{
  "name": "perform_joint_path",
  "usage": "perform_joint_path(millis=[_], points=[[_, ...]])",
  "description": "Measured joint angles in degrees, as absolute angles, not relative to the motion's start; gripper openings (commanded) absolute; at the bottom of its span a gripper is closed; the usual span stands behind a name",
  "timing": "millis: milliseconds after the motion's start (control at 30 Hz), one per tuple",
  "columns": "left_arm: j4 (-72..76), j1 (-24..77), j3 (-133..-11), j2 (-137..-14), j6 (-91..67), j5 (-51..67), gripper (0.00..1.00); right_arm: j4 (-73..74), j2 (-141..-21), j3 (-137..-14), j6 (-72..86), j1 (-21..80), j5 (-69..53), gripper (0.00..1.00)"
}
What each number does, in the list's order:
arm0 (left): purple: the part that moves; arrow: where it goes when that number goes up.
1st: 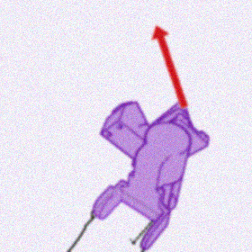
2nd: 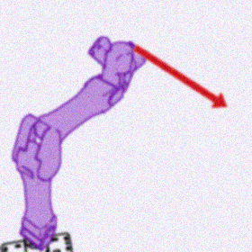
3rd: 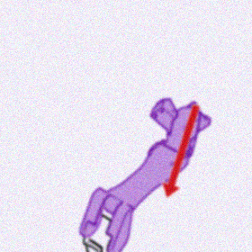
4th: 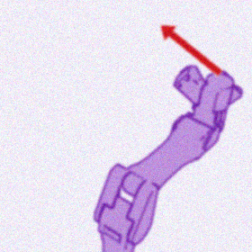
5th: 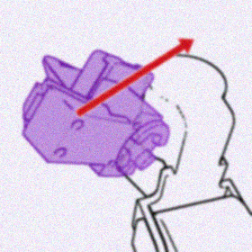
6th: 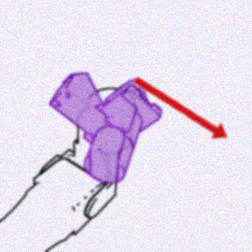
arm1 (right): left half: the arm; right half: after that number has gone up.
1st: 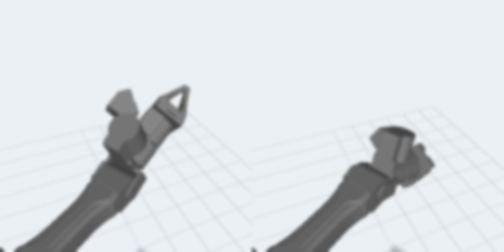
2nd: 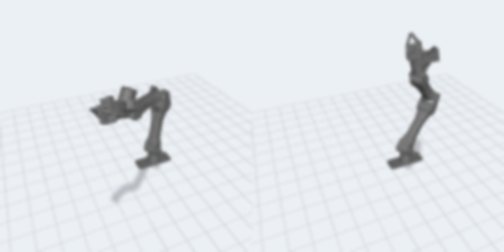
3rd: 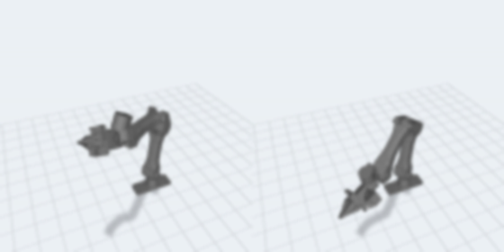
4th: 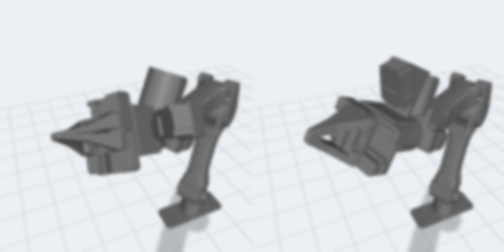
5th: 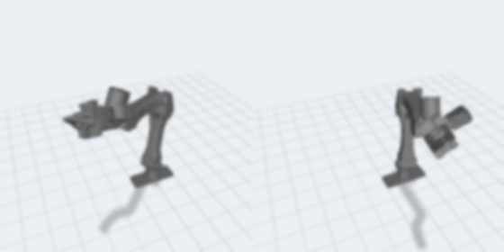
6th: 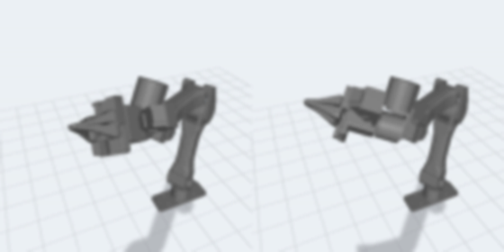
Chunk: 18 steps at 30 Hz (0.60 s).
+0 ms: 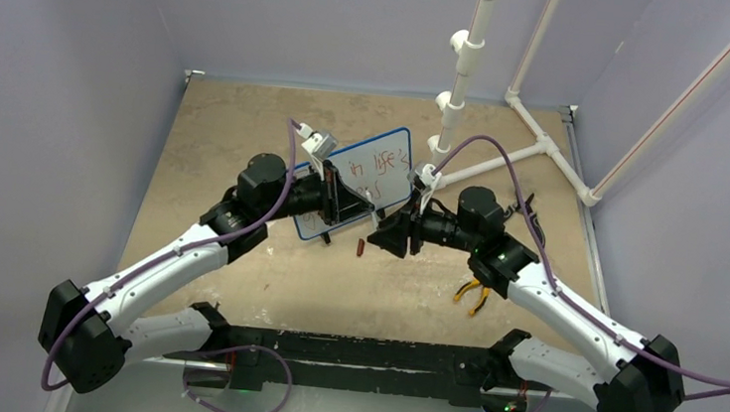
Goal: Write a sentence on the whiteboard
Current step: Adjust the whiteboard marker.
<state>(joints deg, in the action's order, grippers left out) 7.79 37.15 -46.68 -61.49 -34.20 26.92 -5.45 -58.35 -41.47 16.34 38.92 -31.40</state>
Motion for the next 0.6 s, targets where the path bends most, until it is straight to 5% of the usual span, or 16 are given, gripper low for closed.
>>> perform_joint_path(millis=[133,267,300,400,600], points=[[7.7,37.15,-46.68,-60.97,-33.82,27.86,0.0,-7.35,-59.61,-41.45,17.08,38.92,-33.71,0.31],[8.32,37.15,-46.68,-60.31,-33.95,28.6,0.0,-9.91,-59.33,-41.3,18.0,38.92,-34.0,0.0],[8.64,37.17,-46.68,-60.05,-34.02,28.97,0.05,-10.33,-59.22,-41.06,18.33,38.83,-33.93,0.0],[9.04,37.15,-46.65,-60.03,-34.0,28.93,0.51,-10.74,-58.74,-40.86,18.9,38.68,-32.75,0.0],[5.39,37.15,-46.61,-61.17,-31.79,23.9,0.64,-10.83,-54.39,-38.15,21.02,38.72,-19.75,0.0]])
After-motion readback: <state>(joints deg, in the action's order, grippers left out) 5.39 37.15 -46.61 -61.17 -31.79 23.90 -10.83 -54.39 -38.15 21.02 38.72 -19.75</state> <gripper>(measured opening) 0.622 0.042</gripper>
